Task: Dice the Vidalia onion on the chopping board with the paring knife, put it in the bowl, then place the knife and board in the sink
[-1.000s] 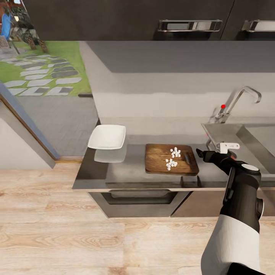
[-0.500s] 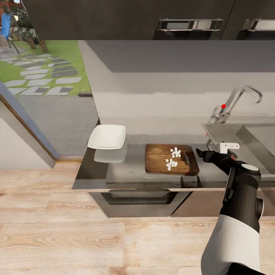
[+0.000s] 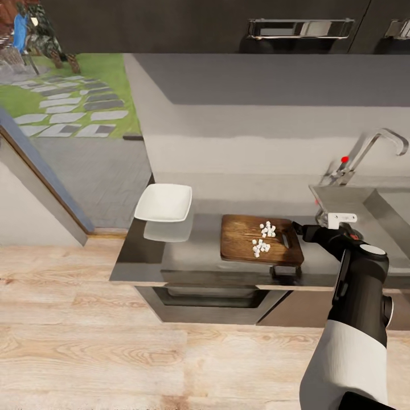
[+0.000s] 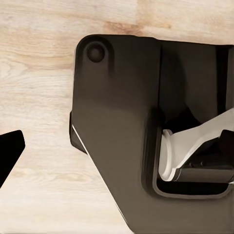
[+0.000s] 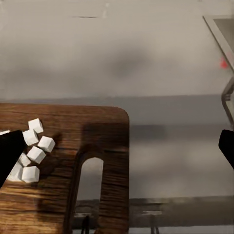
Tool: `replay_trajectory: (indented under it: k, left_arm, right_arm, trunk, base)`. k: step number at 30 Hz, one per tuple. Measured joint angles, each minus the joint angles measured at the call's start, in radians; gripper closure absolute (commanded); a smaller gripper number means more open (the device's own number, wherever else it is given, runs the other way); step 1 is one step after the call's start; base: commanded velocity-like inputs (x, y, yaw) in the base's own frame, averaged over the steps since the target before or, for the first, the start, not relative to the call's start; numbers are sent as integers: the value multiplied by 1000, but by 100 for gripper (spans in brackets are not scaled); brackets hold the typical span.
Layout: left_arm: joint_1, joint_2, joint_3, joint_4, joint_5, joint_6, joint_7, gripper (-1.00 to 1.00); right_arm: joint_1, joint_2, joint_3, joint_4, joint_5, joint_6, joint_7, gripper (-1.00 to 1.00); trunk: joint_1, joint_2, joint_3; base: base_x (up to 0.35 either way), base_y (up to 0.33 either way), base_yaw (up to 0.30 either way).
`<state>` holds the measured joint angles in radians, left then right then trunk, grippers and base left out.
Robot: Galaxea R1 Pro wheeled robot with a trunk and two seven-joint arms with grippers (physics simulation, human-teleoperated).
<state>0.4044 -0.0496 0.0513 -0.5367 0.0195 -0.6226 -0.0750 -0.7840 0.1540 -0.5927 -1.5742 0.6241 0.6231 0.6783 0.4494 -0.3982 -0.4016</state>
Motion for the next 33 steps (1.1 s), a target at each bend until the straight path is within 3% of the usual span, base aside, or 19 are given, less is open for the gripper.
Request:
replay_trajectory:
  k: [20,23,25,33]
  left_arm:
    - [0,0,0,0,0,0,0,-100]
    - [0,0,0,0,0,0,0,-100]
    - [0,0,0,0,0,0,0,-100]
    - [0,0,0,0,0,0,0,-100]
  right_arm:
    - [0,-11,-12,1,1,1,-2,-100]
    - [0,-11,-70,1,3,0,-1,-100]
    - [0,-11,-86,2,3,0,0,-100]
    - [0,-9,-104,2,3,0,3,-100]
  trunk:
    - [0,0,-10]
    - [0,0,-10]
    - [0,0,-10]
    - [0,0,-10]
  base:
    - [0,0,47]
    - [0,0,0]
    - [0,0,0]
    - [0,0,0]
